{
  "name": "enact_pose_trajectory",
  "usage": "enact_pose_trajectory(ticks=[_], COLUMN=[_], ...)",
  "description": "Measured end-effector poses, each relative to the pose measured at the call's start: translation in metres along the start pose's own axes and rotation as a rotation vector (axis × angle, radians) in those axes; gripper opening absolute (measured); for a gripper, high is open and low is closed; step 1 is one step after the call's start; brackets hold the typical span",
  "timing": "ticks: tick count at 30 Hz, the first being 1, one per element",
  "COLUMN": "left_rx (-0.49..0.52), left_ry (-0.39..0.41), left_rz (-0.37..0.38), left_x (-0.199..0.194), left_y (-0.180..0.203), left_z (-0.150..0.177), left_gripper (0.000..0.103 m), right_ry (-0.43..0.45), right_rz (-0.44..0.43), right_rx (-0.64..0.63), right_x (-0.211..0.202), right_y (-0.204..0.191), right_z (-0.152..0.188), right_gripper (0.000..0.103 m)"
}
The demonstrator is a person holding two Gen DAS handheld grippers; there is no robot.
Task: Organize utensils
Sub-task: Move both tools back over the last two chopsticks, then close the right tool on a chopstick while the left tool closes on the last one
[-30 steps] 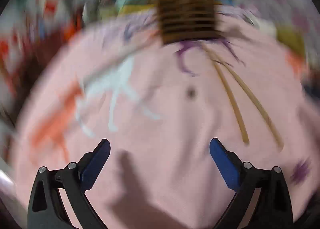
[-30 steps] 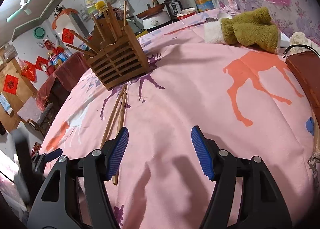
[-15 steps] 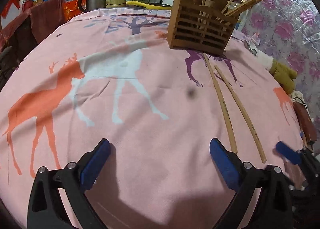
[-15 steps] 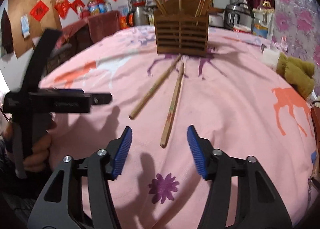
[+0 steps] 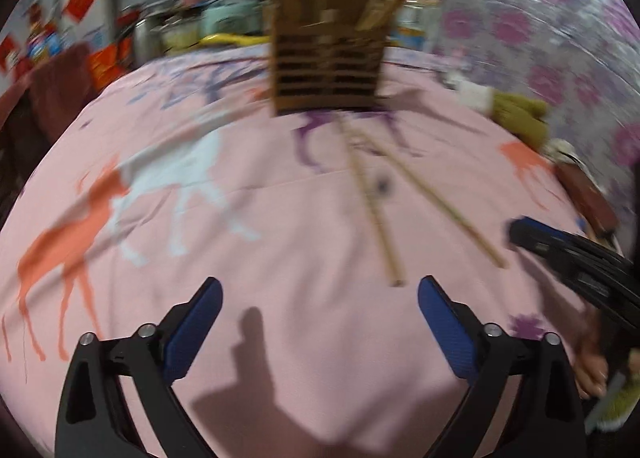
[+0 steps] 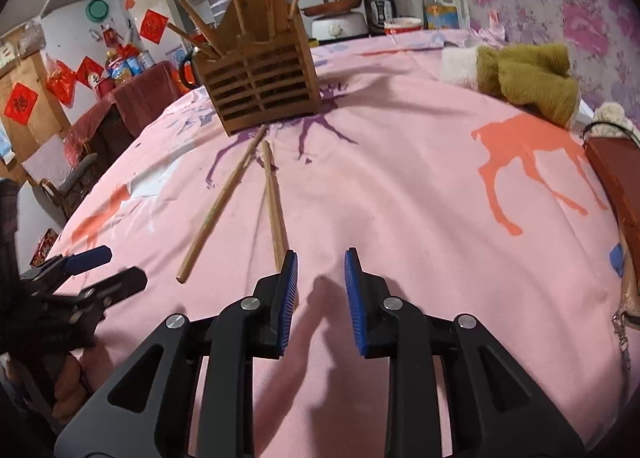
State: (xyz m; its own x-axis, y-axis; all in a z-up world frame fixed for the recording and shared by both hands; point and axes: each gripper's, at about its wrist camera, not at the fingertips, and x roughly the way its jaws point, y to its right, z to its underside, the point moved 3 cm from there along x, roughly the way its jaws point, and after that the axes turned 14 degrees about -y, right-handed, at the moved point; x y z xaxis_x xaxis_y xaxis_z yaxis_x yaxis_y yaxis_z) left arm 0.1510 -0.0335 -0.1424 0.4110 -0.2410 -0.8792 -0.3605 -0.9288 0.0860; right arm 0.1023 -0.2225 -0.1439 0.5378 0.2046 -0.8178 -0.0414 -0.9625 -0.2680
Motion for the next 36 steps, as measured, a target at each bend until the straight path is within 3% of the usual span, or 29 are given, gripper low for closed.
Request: enact_pose_trajectory(ticks=[1, 3, 6, 11, 13, 15, 16, 17, 27, 36], left_rx=[0.019, 0.045, 0.057, 0.053, 0.059, 0.073, 0.072, 0.063, -0.102, -0.109], left_ry=[-0.004, -0.031, -0.068, -0.088, -0.097, -0.081, -0.08, -0.084, -0.059, -0.063], left_rz=[0.012, 0.04, 0.058, 0.124, 0.116, 0.068, 0.064, 0.068, 0.059, 0.056], left_x=[0.001, 0.007, 0.018, 0.026, 0.031, 0.031, 0.031, 0.031, 0.016, 0.019], left_y=[0.006, 0.016, 0.023, 0.027, 0.031, 0.033, 0.032, 0.029, -0.035, -0.039], left_z=[-0.001, -0.003, -0.006, -0.014, -0.016, -0.015, -0.015, -0.015, -0.01, -0.007], left_gripper=[0.087, 0.067, 0.047, 0.042, 0.037, 0.022, 0.011, 0.007, 0.006, 0.007], right_ry=[-0.001, -0.01, -0.012, -0.013, -0.012, -0.012, -0.012, -0.013, -0.01, -0.022], right_rz=[-0.009, -0.028, -0.035, -0.032, -0.034, -0.033, -0.032, -0.031, -0.035, -0.002], right_rx=[0.013, 0.042, 0.051, 0.043, 0.039, 0.031, 0.024, 0.019, -0.028, -0.123], right_x=[0.001, 0.002, 0.004, 0.005, 0.005, 0.005, 0.005, 0.005, 0.005, 0.008], right_y=[0.003, 0.008, 0.01, 0.008, 0.007, 0.006, 0.005, 0.004, -0.004, -0.021], right_z=[-0.002, -0.002, -0.003, -0.002, -0.003, -0.002, -0.002, -0.002, -0.001, 0.007], right_gripper=[0.027, 0.027, 0.027, 0.027, 0.027, 0.027, 0.027, 0.027, 0.027, 0.027])
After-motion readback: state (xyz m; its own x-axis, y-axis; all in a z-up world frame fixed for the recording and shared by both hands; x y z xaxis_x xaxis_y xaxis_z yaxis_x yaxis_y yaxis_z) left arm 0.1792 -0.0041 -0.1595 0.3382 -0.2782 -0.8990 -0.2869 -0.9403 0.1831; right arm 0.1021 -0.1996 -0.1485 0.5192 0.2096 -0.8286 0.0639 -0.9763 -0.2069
